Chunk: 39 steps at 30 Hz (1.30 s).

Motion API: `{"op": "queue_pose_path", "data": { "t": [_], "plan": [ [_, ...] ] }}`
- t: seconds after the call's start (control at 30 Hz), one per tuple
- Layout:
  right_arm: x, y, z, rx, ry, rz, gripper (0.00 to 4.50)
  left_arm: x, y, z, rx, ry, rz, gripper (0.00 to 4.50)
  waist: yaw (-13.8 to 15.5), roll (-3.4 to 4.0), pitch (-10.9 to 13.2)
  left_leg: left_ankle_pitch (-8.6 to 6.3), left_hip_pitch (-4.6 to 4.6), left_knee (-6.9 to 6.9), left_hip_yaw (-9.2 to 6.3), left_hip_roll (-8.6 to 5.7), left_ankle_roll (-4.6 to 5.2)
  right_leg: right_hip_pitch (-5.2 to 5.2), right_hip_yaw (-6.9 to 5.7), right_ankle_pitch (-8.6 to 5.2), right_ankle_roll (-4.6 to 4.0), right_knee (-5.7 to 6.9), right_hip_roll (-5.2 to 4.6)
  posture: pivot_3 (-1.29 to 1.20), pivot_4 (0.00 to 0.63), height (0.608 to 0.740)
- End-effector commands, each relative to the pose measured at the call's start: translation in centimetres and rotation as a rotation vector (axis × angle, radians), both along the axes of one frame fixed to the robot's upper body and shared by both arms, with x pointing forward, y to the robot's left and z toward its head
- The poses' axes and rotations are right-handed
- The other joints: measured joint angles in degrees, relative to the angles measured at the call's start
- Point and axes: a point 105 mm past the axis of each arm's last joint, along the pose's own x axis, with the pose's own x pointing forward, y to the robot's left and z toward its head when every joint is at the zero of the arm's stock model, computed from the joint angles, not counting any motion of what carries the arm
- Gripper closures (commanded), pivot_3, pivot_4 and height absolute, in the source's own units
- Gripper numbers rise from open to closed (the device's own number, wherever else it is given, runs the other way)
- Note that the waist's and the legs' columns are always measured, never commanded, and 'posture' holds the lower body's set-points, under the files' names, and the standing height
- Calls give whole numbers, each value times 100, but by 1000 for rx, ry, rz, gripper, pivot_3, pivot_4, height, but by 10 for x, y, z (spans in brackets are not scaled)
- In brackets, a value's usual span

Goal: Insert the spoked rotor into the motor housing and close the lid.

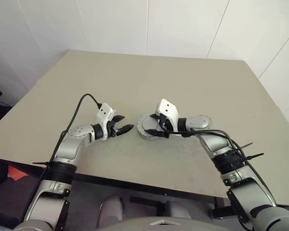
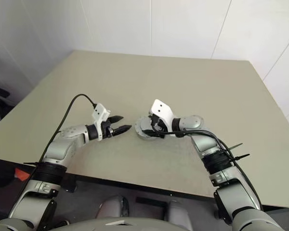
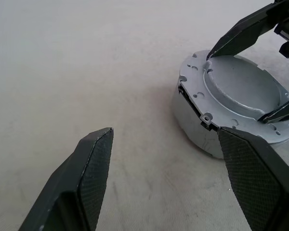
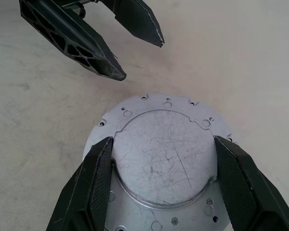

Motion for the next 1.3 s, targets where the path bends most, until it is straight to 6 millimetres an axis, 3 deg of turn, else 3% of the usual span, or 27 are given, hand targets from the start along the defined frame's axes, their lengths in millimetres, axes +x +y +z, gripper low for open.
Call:
{"op": "queue_pose_path", "data": {
  "t": [0.03, 0.43, 0.67, 0.9, 1.3],
  "plan": [
    [-1, -5, -9, -48, 18, 6, 1347, 3, 1, 12, -2, -52, 0, 808, 0, 0, 0, 0, 2, 0, 0, 0, 0, 2, 0, 0, 0, 0, 0, 0, 0, 740],
    [-8, 0, 11, 62, 87, 42, 1347, 2, -1, 11, -4, -51, -3, 808, 5, 0, 0, -1, 1, -2, 0, 1, 2, 1, 0, 0, 0, -4, 1, 0, 0, 740],
    [-3, -3, 4, 33, 87, 2, 1347, 1, -1, 11, -3, -50, -5, 808, 4, 0, 0, -1, 0, -2, 0, 0, 2, 0, 0, 0, 0, -4, 1, 0, 0, 740],
    [10, -4, 11, 60, 74, -78, 1347, 0, -2, 9, -3, -46, -8, 808, -5, 0, 0, 0, 2, -2, 0, 1, -1, 0, 0, 0, 0, -1, 1, 0, 0, 740],
    [-2, -8, 0, 4, 100, -27, 1347, -1, -1, 8, -2, -41, -3, 808, 2, 0, 0, 0, 3, -2, 0, 0, 0, 2, 0, 0, 0, -2, 0, 0, 0, 740]
  ]
}}
